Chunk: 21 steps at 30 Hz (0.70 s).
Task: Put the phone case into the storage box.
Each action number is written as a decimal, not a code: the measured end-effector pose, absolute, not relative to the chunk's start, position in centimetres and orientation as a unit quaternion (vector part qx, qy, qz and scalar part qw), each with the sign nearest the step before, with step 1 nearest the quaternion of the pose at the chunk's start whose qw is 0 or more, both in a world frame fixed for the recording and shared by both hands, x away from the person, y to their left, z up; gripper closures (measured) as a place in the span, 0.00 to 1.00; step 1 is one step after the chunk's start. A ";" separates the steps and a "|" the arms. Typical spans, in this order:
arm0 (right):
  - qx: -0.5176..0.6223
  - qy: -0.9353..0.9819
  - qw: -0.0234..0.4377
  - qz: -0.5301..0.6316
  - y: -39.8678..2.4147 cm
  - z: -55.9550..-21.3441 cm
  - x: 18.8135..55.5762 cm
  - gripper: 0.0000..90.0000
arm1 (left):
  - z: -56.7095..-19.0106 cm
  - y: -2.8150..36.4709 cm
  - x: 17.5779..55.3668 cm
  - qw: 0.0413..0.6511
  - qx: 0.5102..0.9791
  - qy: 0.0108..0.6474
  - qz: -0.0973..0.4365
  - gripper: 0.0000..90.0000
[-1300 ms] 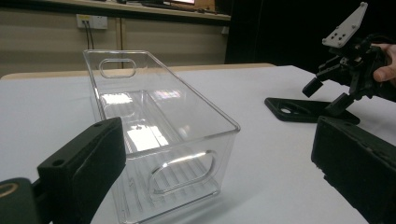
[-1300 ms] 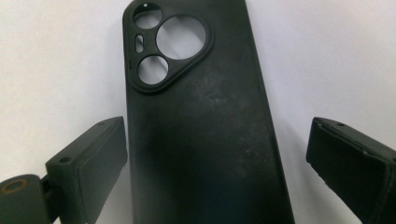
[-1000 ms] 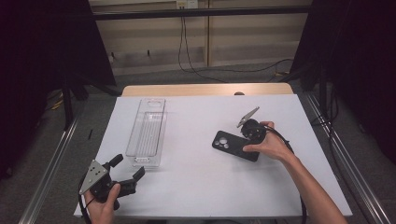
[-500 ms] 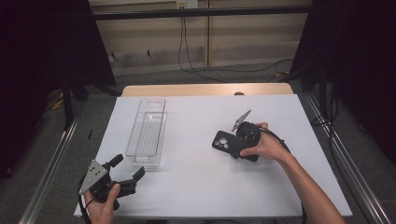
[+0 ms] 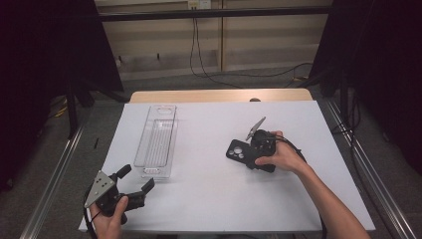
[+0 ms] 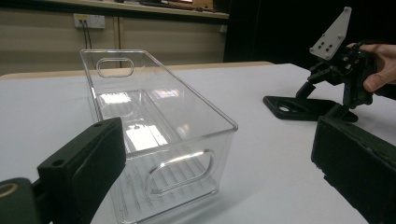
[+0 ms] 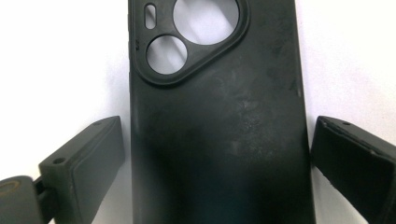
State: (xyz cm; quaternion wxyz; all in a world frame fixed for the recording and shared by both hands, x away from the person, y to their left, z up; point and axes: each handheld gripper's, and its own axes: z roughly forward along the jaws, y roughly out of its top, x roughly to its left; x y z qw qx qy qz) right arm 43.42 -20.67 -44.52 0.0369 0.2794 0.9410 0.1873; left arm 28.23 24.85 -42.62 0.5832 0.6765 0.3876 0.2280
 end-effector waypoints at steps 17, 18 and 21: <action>0.285 0.938 0.033 0.194 -20.9 -44.0 43.2 0.16 | -42.7 24.8 28.3 0.582 0.679 0.386 0.226 0.03; 0.286 0.938 0.033 0.195 -20.9 -44.0 43.1 0.16 | -42.7 24.8 28.3 0.582 0.679 0.387 0.227 0.03; 0.285 0.937 0.036 0.197 -20.9 -44.0 43.1 0.16 | -42.7 24.8 28.3 0.583 0.677 0.389 0.226 0.03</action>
